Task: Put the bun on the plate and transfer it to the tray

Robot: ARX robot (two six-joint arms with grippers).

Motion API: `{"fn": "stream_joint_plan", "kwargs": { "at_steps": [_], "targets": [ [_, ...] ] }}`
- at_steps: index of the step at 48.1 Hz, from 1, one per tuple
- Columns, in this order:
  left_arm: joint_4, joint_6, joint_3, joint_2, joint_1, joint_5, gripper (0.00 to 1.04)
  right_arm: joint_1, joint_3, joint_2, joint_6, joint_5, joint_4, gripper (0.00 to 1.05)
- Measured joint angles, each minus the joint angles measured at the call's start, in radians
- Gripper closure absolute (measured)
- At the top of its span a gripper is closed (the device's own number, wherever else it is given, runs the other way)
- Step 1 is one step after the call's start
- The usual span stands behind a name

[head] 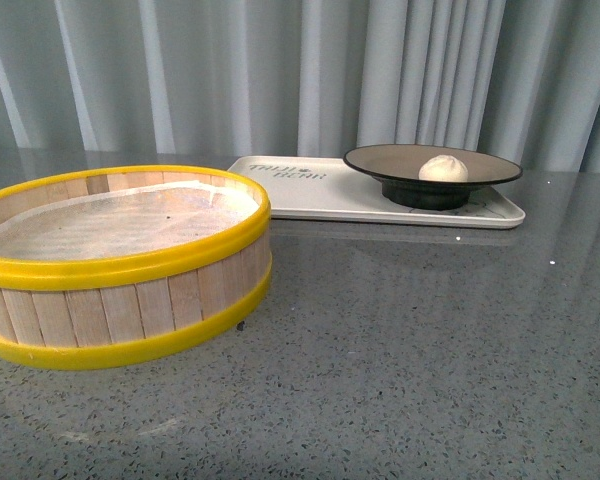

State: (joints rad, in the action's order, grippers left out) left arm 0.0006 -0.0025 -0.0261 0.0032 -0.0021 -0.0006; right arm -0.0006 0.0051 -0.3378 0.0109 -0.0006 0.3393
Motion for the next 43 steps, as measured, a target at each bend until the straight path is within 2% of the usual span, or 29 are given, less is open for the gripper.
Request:
{"fn": "stream_joint_plan", "kwargs": {
  "at_steps": [26, 30, 39, 40, 43],
  "targets": [
    [0.000, 0.000, 0.000, 0.000, 0.000, 0.000, 0.07, 0.000, 0.000, 0.164, 0.000, 0.000, -0.162, 1.03],
    [0.000, 0.000, 0.000, 0.000, 0.000, 0.000, 0.07, 0.000, 0.000, 0.285, 0.000, 0.000, -0.322, 1.03],
    [0.000, 0.000, 0.000, 0.000, 0.000, 0.000, 0.07, 0.000, 0.000, 0.333, 0.000, 0.000, -0.338, 1.03],
    [0.000, 0.000, 0.000, 0.000, 0.000, 0.000, 0.07, 0.000, 0.000, 0.333, 0.001, 0.000, -0.338, 1.03],
    [0.000, 0.000, 0.000, 0.000, 0.000, 0.000, 0.07, 0.000, 0.000, 0.334, 0.000, 0.000, -0.338, 0.92]
  ]
}}
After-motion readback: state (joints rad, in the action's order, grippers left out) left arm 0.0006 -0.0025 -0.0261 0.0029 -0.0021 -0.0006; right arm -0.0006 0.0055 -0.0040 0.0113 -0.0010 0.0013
